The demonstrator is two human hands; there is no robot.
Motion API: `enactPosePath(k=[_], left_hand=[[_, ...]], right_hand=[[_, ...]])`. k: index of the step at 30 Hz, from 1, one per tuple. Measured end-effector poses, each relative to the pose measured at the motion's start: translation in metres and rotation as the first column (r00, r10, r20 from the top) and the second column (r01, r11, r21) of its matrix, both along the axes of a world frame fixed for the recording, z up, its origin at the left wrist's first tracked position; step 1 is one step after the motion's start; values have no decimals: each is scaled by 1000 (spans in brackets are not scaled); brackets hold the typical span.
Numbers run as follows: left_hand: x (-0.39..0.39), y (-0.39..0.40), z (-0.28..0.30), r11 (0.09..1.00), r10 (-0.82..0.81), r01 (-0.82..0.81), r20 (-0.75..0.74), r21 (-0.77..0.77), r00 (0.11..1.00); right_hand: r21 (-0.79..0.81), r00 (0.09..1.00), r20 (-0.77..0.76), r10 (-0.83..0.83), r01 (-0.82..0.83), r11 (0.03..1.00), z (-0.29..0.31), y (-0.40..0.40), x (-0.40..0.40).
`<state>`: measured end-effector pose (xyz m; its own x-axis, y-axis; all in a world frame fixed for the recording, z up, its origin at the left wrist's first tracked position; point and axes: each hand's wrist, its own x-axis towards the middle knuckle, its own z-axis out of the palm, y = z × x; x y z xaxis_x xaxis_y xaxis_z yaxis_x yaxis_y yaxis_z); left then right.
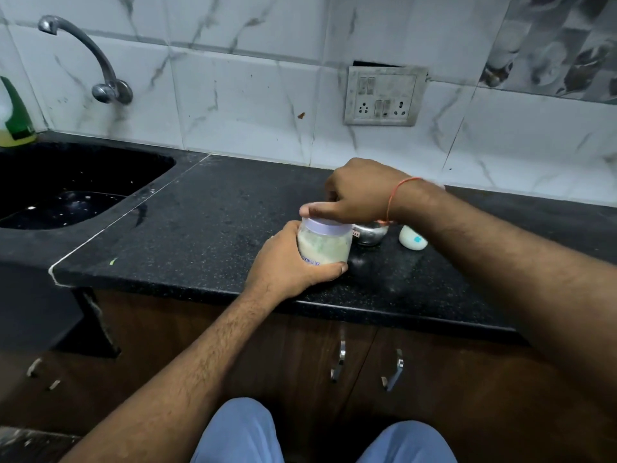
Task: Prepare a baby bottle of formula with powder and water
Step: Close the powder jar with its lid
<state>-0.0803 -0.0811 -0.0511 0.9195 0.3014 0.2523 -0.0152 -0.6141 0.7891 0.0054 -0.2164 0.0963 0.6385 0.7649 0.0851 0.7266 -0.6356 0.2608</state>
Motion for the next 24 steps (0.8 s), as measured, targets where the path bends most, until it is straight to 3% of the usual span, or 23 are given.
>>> enactPosePath(k=[2, 5, 7, 10, 12, 16, 17, 20, 21, 24], left_hand=[[0, 0, -1, 1000, 26, -26, 0, 11, 1000], [1, 2, -3, 1000, 22, -22, -11, 16, 1000], [0, 2, -2, 1000, 15, -15, -15, 18, 1000], [-1, 1, -1, 999, 30, -30, -22, 20, 999], [0, 1, -2, 999, 44, -43, -10, 30, 999], [1, 0, -5, 998, 57, -57, 26, 24, 998], [2, 0, -6, 998, 57, -57, 30, 8, 998], [3, 1, -5, 998, 54, -54, 17, 15, 998], [3, 1, -4, 998, 54, -54, 5, 31, 999], [3, 0, -1, 997, 56, -55, -4, 55, 998]], right_hand=[[31, 994, 52, -95, 94, 995, -7, -4, 1], [86, 985, -46, -168, 171, 981, -5, -11, 2], [116, 973, -215, -80, 107, 987, 3, -13, 4], [49, 881, -472, 36, -15, 999, 18, -16, -8], [-11, 913, -406, 37, -45, 999, 18, -14, -9], [-124, 997, -4, -76, 75, 989, 8, -1, -20], [-152, 997, 14, -77, 78, 985, 8, 0, -22], [-64, 956, -293, 14, -34, 997, 23, -4, -26], [-61, 942, -330, 56, -80, 995, 27, -4, -26], [-88, 966, -212, 146, -168, 982, 21, 4, -22]])
